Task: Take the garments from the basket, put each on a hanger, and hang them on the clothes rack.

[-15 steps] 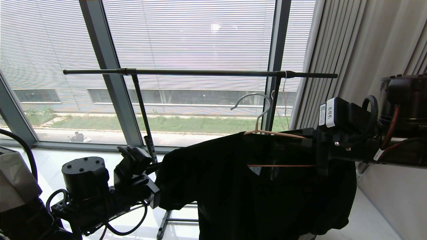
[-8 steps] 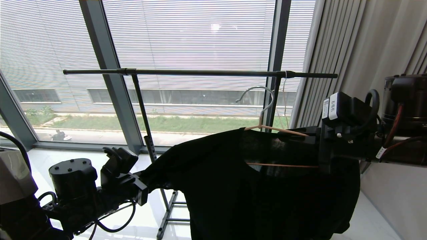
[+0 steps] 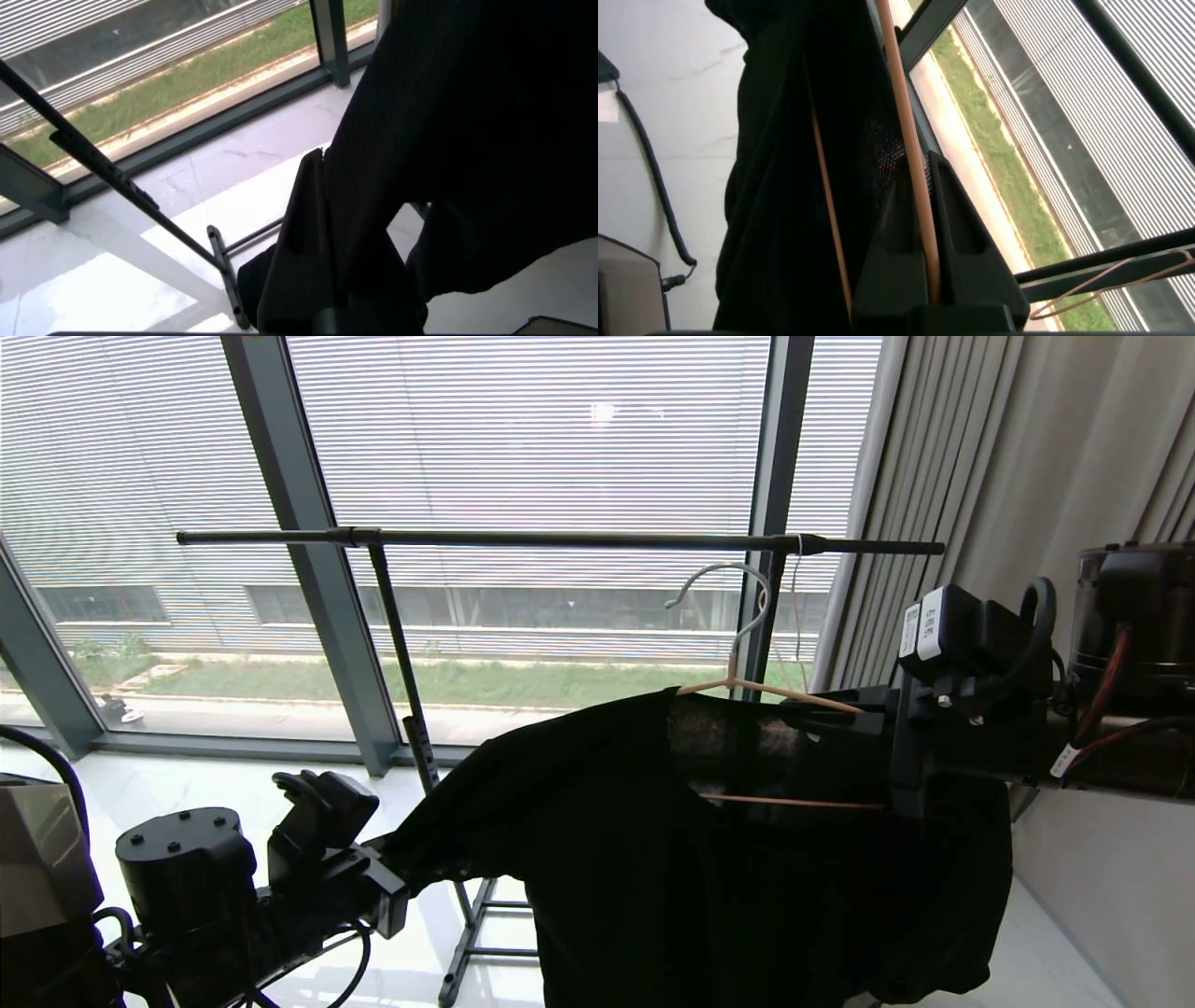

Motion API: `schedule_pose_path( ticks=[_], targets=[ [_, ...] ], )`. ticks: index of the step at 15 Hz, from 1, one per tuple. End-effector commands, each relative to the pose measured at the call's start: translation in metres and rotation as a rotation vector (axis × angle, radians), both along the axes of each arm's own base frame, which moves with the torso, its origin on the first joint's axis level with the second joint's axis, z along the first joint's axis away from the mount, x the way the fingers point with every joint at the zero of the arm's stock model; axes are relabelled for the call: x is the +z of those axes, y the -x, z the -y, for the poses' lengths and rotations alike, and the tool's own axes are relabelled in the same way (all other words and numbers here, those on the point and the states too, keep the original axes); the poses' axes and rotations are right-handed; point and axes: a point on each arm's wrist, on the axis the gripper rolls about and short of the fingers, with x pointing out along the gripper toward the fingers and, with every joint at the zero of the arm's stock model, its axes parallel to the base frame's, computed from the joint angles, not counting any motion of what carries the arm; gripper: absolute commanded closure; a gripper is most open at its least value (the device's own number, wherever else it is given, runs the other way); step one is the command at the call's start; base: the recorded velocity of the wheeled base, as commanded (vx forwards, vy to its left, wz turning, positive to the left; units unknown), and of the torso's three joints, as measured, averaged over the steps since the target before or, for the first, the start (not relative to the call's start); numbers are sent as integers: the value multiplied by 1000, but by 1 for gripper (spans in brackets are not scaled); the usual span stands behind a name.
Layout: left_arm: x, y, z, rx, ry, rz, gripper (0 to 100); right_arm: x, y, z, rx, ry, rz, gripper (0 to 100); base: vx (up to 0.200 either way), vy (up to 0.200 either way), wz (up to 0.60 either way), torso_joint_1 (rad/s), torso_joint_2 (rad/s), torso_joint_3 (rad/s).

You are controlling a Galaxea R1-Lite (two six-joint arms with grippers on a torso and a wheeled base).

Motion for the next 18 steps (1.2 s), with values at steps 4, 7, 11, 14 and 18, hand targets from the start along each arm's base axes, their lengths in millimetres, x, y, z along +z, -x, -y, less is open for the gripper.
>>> schedule_pose_path(
  ticks=[4, 7, 11, 14, 18],
  targets=[
    [2, 13, 0, -5, 1, -15, 100, 1, 0, 0, -2, -1, 3, 100, 0, 0, 0, 0, 0, 0],
    [5, 16, -1, -6, 6, -6, 0, 2, 2, 1, -3, -6, 3, 100, 0, 0, 0, 0, 0, 0],
    [9, 12, -2, 76, 28, 10, 0, -4, 1, 3, -95, -8, -55, 100, 0, 0, 0, 0, 0, 0],
    [34, 14, -5, 231, 69, 121, 0, -31, 2, 11, -369, 32, -235, 100, 0, 0, 0, 0, 0, 0],
    [85, 35, -11, 274, 138, 183, 0, -42, 1, 13, -551, 8, -357, 100, 0, 0, 0, 0, 0, 0]
  ],
)
